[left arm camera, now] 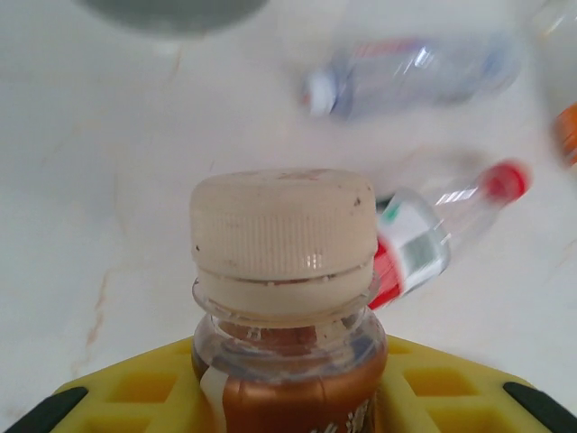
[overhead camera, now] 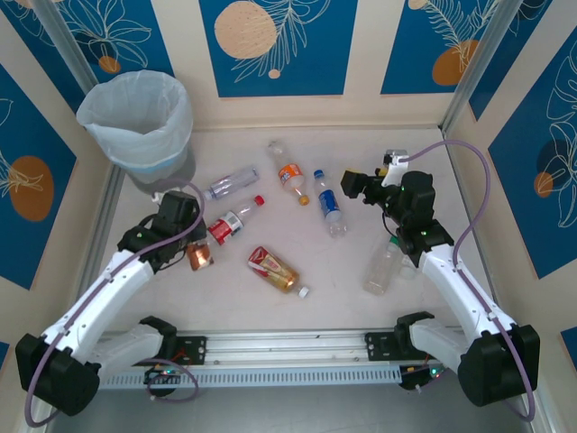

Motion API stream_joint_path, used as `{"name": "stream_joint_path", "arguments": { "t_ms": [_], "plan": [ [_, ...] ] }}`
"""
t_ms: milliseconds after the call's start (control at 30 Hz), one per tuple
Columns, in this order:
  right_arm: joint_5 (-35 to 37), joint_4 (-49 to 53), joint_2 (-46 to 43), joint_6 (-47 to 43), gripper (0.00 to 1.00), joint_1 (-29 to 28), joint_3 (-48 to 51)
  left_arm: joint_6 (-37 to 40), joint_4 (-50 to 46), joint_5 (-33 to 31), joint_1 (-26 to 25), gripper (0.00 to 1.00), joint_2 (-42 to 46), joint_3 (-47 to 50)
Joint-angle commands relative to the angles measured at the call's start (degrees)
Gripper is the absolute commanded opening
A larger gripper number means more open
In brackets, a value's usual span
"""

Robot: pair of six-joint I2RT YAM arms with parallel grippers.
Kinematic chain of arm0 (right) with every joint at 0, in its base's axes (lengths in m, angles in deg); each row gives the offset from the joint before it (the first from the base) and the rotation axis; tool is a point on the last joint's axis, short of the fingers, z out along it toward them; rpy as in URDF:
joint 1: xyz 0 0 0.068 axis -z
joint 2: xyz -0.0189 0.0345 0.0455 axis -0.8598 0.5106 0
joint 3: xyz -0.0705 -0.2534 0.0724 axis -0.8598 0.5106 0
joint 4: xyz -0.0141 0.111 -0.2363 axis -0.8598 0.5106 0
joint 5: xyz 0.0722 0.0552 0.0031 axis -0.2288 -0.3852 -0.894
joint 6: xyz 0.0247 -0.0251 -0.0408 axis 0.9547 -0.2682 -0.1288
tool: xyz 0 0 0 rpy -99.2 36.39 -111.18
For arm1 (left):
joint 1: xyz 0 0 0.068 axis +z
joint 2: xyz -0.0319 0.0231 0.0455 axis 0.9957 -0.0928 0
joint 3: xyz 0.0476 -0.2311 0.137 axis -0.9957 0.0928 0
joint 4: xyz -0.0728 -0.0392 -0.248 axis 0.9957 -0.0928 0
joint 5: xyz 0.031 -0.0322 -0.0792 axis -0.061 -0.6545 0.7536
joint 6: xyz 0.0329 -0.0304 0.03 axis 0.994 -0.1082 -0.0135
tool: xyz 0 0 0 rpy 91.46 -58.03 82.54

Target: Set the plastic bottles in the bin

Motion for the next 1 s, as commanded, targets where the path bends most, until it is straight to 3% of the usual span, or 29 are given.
{"name": "stream_joint_path", "arguments": {
  "t_ms": [0, 200, 333, 667, 967],
  "plan": [
    [-1.72, -6.36, -0.1, 2.78, 0.99, -0.45, 1.89, 1.22, 11.64, -3.06, -0.16, 0.0, 0.77, -2.28],
    [-2.34, -8.77, 0.26, 9.39, 0.99, -0.55, 2.57, 7.0, 20.32, 0.33, 0.1, 0.0, -4.34, -11.26],
    [-9.45, -8.78, 0.12, 9.1, 0.99, -1.61, 2.21, 11.22, 22.34, 2.31, 0.35, 0.0, -9.48, -18.09],
    [-0.38, 1.76, 1.14, 9.66, 0.99, -12.46, -2.2, 19.95, 26.18, -4.66, 5.21, 0.0, -21.91, -33.8],
    [4.52, 4.6, 1.05, 9.2, 0.99, -13.93, -2.91, 24.26, 26.77, -8.76, 13.5, 0.0, -33.51, -50.48]
  ]
}}
